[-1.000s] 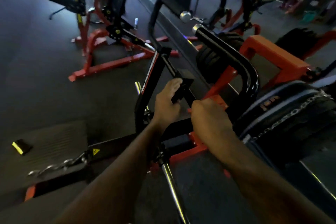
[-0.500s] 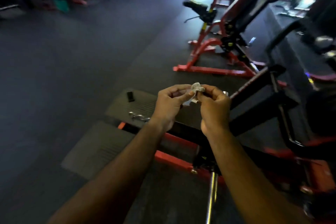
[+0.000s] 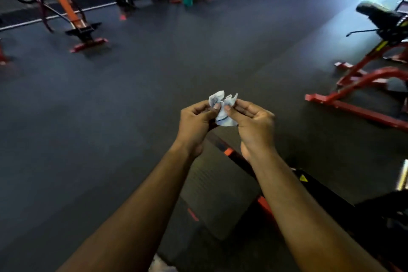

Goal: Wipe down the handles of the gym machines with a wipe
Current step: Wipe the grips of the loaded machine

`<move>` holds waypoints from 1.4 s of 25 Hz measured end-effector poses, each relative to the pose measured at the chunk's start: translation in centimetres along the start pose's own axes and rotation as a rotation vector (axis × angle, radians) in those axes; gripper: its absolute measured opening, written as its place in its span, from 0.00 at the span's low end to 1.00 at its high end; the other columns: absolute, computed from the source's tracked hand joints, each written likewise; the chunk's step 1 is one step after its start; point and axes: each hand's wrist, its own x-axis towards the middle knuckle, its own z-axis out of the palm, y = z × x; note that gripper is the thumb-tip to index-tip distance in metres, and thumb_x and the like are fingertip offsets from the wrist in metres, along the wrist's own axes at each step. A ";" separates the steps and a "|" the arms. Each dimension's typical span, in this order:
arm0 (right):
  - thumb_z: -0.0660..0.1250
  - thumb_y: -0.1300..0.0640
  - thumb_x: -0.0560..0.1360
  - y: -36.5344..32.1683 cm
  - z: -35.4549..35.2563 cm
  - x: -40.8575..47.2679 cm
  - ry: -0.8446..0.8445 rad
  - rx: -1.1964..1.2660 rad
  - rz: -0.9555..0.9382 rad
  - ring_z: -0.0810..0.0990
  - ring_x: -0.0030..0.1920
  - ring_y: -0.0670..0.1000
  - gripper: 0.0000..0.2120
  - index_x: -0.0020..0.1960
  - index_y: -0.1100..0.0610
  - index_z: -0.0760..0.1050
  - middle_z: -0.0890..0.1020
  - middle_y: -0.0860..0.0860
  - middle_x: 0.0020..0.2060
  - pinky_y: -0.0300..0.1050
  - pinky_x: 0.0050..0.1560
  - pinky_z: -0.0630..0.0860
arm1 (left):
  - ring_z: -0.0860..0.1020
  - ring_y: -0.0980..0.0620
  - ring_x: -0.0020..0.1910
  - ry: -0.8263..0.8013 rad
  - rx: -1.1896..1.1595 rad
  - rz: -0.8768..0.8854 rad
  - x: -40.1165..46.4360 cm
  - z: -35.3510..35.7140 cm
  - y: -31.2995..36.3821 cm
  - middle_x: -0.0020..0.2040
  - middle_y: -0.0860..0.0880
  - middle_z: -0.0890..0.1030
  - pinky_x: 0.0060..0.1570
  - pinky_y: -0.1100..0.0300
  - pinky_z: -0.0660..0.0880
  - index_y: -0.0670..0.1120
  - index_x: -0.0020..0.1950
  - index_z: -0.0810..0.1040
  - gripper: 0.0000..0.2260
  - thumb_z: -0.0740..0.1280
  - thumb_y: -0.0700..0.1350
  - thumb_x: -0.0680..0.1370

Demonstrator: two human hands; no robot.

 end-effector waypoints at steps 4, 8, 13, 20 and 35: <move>0.74 0.69 0.70 3.0 12.5 4.7 -0.016 0.066 0.080 0.86 0.48 0.55 0.12 0.53 0.64 0.83 0.87 0.57 0.45 0.54 0.56 0.81 | 0.84 0.44 0.47 0.011 0.029 0.042 7.6 -10.6 5.7 0.50 0.37 0.84 0.46 0.55 0.81 0.34 0.55 0.80 0.08 0.69 0.32 0.76; 0.74 0.68 0.70 4.8 20.5 9.4 -0.028 0.037 0.074 0.86 0.49 0.53 0.11 0.53 0.63 0.83 0.87 0.55 0.46 0.54 0.56 0.81 | 0.84 0.43 0.49 0.006 0.062 0.049 14.5 -16.7 9.1 0.51 0.36 0.84 0.47 0.54 0.80 0.35 0.53 0.81 0.07 0.71 0.33 0.75; 0.74 0.66 0.70 7.6 27.8 18.9 0.007 0.019 0.025 0.86 0.48 0.49 0.10 0.51 0.61 0.83 0.87 0.52 0.44 0.47 0.53 0.82 | 0.84 0.43 0.48 0.065 0.064 0.032 25.7 -20.4 10.5 0.50 0.36 0.84 0.48 0.54 0.81 0.33 0.54 0.80 0.10 0.72 0.33 0.74; 0.75 0.65 0.70 13.2 36.5 41.0 0.154 0.108 -0.109 0.86 0.46 0.51 0.08 0.49 0.60 0.83 0.87 0.52 0.42 0.43 0.47 0.82 | 0.83 0.45 0.47 -0.056 0.090 0.014 50.2 -22.8 11.2 0.50 0.35 0.83 0.50 0.51 0.82 0.32 0.53 0.80 0.11 0.74 0.33 0.73; 0.73 0.70 0.71 8.9 40.3 90.9 0.596 0.078 -0.340 0.86 0.48 0.55 0.10 0.52 0.65 0.82 0.86 0.57 0.46 0.47 0.49 0.82 | 0.83 0.39 0.52 -0.523 0.059 -0.161 104.8 -7.5 9.4 0.50 0.38 0.84 0.50 0.51 0.81 0.36 0.52 0.81 0.08 0.71 0.33 0.74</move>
